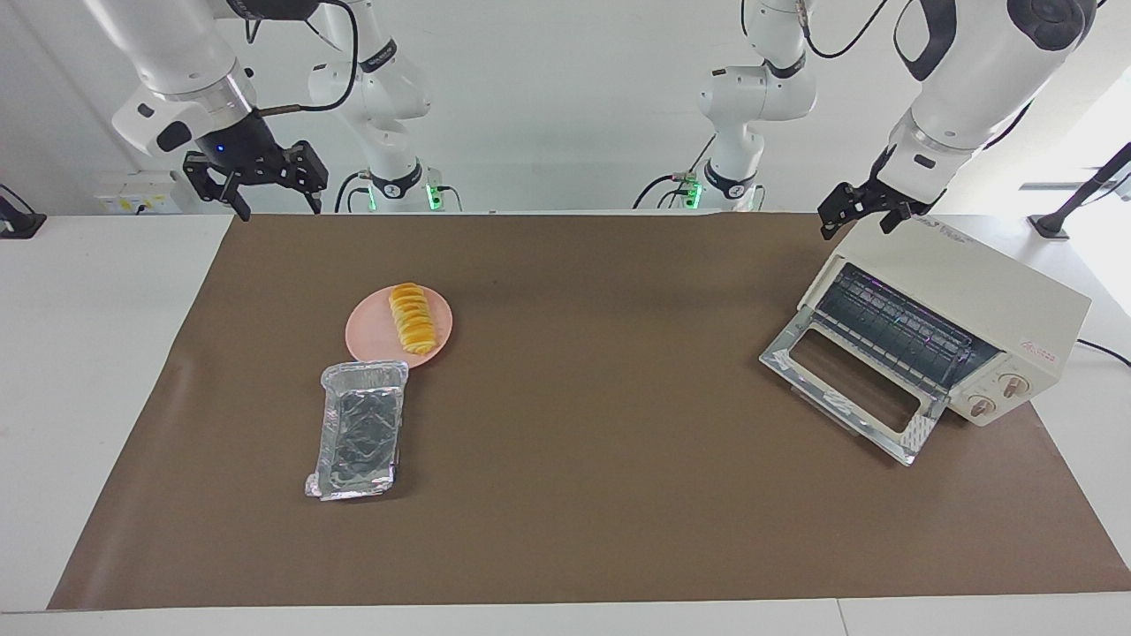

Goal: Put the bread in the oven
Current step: 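Move the right gripper over the bread slices on the pink plate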

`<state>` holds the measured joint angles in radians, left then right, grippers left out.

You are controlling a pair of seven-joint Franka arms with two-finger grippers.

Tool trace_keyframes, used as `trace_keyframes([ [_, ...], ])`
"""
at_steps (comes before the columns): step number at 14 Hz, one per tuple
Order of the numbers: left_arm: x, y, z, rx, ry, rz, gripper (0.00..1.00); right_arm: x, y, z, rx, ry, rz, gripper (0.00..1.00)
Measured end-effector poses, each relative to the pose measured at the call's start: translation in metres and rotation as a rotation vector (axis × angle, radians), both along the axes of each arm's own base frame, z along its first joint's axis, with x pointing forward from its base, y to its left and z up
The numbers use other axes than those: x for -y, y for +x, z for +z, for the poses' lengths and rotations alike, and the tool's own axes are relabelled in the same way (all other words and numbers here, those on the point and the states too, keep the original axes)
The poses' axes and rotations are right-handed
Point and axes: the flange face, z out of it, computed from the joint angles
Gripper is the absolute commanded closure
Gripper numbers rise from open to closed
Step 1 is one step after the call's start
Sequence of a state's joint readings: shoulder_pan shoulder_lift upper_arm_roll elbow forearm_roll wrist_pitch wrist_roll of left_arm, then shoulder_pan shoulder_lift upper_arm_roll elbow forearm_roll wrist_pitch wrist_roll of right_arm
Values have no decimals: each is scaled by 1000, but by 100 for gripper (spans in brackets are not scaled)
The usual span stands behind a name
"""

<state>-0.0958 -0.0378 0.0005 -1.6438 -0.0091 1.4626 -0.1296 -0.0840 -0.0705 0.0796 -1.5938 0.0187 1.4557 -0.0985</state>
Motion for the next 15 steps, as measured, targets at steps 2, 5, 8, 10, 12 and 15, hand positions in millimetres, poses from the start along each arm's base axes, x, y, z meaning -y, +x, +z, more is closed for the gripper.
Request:
trace_keyframes([
  [2,0,0,0,0,0,0,0,0,0,0,0,0,0,0],
  [5,0,0,0,0,0,0,0,0,0,0,0,0,0,0],
  [8,0,0,0,0,0,0,0,0,0,0,-2,0,0,0],
  [10,0,0,0,0,0,0,0,0,-3,-2,-25,0,1,0],
  [12,0,0,0,0,0,0,0,-3,-4,-3,-36,0,5,0],
  [15,0,0,0,0,0,0,0,-24,-6,-11,-35,-2,45,0],
])
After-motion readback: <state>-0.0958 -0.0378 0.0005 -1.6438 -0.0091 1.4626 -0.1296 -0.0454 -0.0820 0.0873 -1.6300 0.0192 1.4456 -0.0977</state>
